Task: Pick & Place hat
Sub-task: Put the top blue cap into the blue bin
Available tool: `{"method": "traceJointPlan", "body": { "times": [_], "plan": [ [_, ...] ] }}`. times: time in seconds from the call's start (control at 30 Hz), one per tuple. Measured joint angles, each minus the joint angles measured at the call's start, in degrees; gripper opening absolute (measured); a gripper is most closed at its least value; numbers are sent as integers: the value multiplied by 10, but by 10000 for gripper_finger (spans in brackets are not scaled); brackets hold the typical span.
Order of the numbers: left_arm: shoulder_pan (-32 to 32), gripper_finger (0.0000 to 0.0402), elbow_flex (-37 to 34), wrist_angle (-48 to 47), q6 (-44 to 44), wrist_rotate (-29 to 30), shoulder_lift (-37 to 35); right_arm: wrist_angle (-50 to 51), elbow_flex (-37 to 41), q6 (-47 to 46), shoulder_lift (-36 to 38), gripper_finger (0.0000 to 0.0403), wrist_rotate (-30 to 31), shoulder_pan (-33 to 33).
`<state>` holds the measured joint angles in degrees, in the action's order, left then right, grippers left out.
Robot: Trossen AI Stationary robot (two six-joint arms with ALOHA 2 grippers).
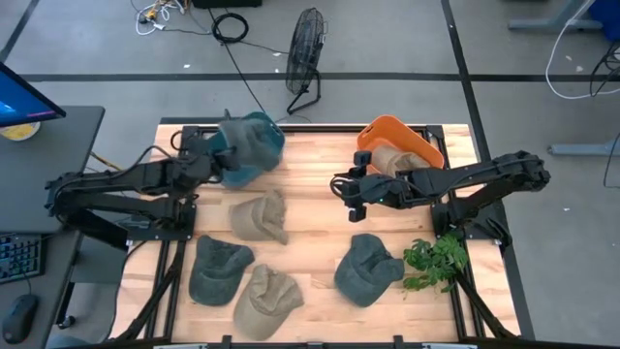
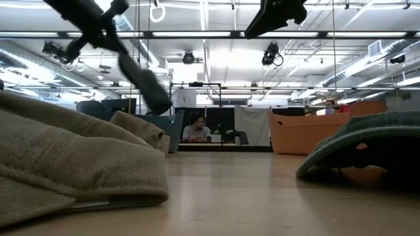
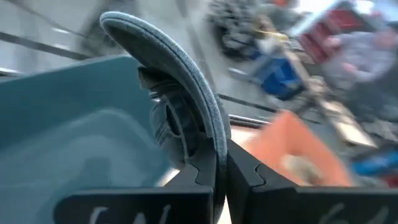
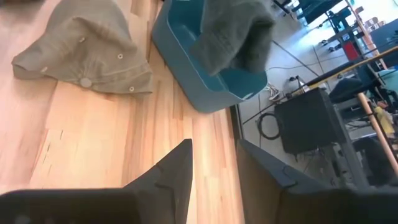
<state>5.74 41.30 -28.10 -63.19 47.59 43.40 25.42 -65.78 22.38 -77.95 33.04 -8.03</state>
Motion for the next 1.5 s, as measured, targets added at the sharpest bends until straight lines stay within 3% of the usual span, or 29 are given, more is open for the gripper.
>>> {"method": "traceJointPlan", "body": {
  "times": [0.1,0.3,0.73,0.93,1.07,1.27,1.5],
  "plan": [
    [1,11,0,-58,-30,36,1,0,0,-13,0,130,0,0],
    [24,11,-1,-115,-37,38,1,0,0,-47,0,130,0,0],
    [32,17,-122,-25,-73,17,1,-1,0,-55,0,130,-15,0],
    [32,43,-148,-24,-109,-39,1,-1,0,-55,0,130,-16,0],
    [32,64,-155,-31,-114,-44,1,-1,0,-55,-1,130,-16,0],
    [32,125,-155,-14,-114,-57,0,-1,0,-56,-1,130,-16,0],
    [28,187,-147,22,-112,-131,-27,-1,0,-56,-1,130,-16,0]
  ]
}}
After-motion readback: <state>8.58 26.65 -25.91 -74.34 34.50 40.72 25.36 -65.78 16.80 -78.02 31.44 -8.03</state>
